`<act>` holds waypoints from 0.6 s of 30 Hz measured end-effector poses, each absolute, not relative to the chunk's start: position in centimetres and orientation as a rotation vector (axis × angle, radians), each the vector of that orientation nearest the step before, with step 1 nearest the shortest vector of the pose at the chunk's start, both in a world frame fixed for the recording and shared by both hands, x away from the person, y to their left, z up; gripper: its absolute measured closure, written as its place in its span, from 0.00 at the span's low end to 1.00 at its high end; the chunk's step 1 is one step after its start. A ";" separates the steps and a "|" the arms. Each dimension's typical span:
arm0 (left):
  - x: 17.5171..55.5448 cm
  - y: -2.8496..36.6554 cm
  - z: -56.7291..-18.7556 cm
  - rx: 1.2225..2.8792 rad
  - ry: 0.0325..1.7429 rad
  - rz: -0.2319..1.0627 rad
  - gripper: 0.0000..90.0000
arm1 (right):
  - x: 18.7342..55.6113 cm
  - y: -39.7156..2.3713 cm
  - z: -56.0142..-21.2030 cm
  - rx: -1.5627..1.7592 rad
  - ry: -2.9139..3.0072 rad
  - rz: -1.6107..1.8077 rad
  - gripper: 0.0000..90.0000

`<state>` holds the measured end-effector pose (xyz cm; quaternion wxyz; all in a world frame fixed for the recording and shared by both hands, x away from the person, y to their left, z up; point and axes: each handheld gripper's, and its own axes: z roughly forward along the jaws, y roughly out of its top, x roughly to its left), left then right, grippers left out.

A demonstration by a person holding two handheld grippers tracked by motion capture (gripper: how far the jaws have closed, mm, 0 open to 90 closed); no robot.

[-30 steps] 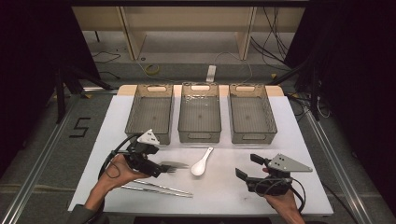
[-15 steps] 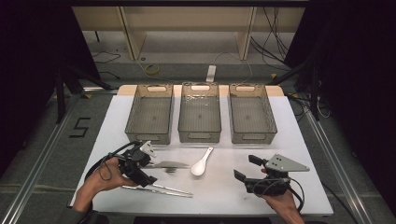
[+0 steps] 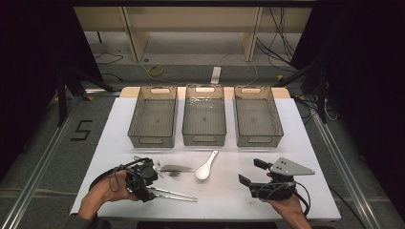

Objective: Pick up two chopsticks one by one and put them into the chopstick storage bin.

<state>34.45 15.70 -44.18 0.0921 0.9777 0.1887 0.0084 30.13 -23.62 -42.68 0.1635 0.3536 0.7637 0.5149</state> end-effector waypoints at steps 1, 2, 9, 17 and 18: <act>34.2 15.5 -44.4 2.914 0.545 0.028 0.57 | 30.1 -23.7 -42.7 1.005 2.176 1.467 0.24; 34.1 15.5 -44.5 2.920 0.539 0.029 0.59 | 30.1 -23.7 -42.7 1.006 2.176 1.467 0.24; 34.1 15.4 -45.0 2.921 0.507 0.010 0.68 | 30.1 -23.6 -42.7 1.003 2.182 1.465 0.25; 34.2 15.2 -45.7 2.958 0.497 0.014 0.74 | 30.1 -23.5 -42.7 1.003 2.193 1.460 0.25; 34.3 15.2 -45.8 2.972 0.489 0.019 0.75 | 30.2 -23.5 -42.7 1.000 2.194 1.460 0.25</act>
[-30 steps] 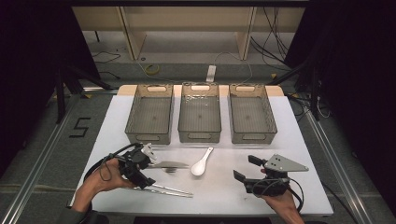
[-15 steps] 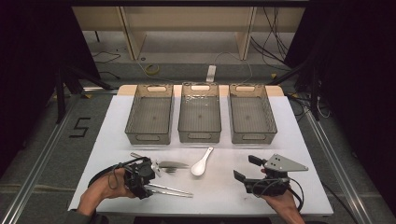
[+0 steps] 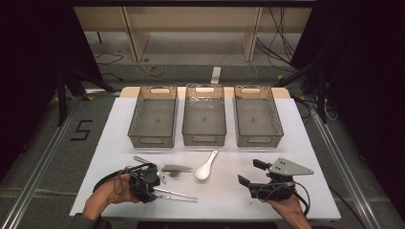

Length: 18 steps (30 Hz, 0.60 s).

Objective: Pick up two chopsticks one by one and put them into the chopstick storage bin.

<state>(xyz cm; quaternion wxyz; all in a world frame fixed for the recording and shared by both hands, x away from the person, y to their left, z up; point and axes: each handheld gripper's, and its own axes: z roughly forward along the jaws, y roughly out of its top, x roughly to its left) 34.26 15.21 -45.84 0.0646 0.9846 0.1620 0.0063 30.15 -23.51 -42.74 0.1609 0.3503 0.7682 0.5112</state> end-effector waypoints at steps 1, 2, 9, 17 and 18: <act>34.3 15.2 -46.0 2.983 0.484 0.022 0.75 | 30.2 -23.5 -42.7 0.999 2.195 1.461 0.25; 34.4 15.2 -46.0 2.983 0.485 0.015 0.76 | 30.1 -23.5 -42.7 1.000 2.197 1.461 0.25; 34.2 15.0 -46.0 3.010 0.452 0.030 0.82 | 30.2 -23.4 -42.8 1.000 2.207 1.455 0.25; 34.0 14.9 -46.0 3.015 0.416 0.023 0.87 | 30.2 -23.4 -42.8 0.999 2.213 1.450 0.25; 34.0 14.8 -46.0 3.017 0.412 0.026 0.87 | 30.2 -23.4 -42.8 0.994 2.214 1.450 0.25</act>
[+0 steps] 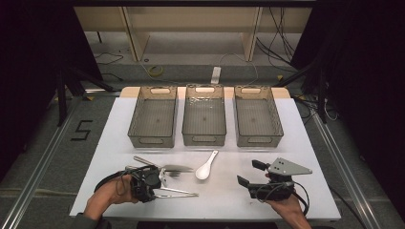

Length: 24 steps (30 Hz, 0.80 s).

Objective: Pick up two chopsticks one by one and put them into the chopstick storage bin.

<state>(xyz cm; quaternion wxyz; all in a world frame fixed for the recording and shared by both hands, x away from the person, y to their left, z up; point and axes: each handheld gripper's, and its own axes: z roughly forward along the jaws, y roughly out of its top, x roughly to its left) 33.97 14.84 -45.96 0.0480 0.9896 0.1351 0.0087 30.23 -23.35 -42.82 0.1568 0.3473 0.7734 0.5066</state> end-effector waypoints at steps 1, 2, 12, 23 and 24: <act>33.9 14.8 -45.9 3.022 0.404 0.025 0.87 | 30.2 -23.3 -42.8 0.995 2.216 1.449 0.25; 33.9 14.8 -45.9 3.022 0.404 0.025 0.88 | 30.2 -23.3 -42.8 0.994 2.219 1.447 0.25; 33.8 14.8 -46.0 3.017 0.370 0.005 0.93 | 30.2 -23.1 -42.9 0.988 2.240 1.440 0.25; 33.9 15.0 -45.7 2.991 0.383 -0.029 0.94 | 30.2 -23.1 -42.9 0.978 2.258 1.437 0.25; 33.9 15.0 -45.7 2.991 0.383 -0.029 0.94 | 30.2 -23.1 -42.9 0.978 2.258 1.437 0.25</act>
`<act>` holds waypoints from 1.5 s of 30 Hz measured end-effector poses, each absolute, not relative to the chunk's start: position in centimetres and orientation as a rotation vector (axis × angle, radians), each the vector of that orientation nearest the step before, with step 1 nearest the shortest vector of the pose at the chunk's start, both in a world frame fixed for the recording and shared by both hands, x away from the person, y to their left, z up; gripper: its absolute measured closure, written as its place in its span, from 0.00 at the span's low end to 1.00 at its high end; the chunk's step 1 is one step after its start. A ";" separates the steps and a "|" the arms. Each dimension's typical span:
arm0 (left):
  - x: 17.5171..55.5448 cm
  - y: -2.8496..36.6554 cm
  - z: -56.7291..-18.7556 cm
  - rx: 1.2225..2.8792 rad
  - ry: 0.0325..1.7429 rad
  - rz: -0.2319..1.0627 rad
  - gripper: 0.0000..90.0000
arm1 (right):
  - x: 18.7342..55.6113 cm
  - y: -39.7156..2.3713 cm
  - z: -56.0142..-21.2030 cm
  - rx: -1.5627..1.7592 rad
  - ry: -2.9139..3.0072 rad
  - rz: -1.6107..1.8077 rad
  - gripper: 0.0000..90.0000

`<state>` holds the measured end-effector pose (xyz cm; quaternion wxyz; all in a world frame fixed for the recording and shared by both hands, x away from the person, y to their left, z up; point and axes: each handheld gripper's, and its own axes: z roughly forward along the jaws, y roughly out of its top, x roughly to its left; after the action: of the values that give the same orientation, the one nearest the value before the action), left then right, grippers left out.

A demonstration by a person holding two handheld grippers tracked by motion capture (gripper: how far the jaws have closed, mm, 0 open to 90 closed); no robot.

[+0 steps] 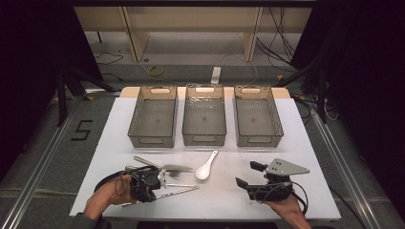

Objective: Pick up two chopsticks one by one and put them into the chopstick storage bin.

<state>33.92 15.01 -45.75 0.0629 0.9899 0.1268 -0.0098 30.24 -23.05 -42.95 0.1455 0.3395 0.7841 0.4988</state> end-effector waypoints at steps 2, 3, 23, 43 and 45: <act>33.8 15.2 -45.2 2.971 0.381 -0.030 0.94 | 30.2 -23.0 -43.0 0.978 2.265 1.438 0.25; 33.8 15.2 -44.8 2.965 0.387 -0.026 0.94 | 30.2 -23.0 -43.0 0.978 2.267 1.438 0.25; 36.0 16.5 -39.9 2.488 0.788 0.153 0.94 | 30.3 -23.1 -43.1 0.988 2.254 1.444 0.25; 42.6 20.7 -36.0 2.226 1.046 0.382 0.94 | 30.4 -23.3 -43.0 0.990 2.239 1.460 0.25; 43.3 21.2 -36.0 2.199 1.070 0.389 0.94 | 30.3 -23.3 -43.0 0.992 2.237 1.460 0.25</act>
<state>43.35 21.15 -36.01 0.3267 0.8393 0.4085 0.1483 30.34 -23.33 -43.03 0.1453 0.3445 0.7767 0.5070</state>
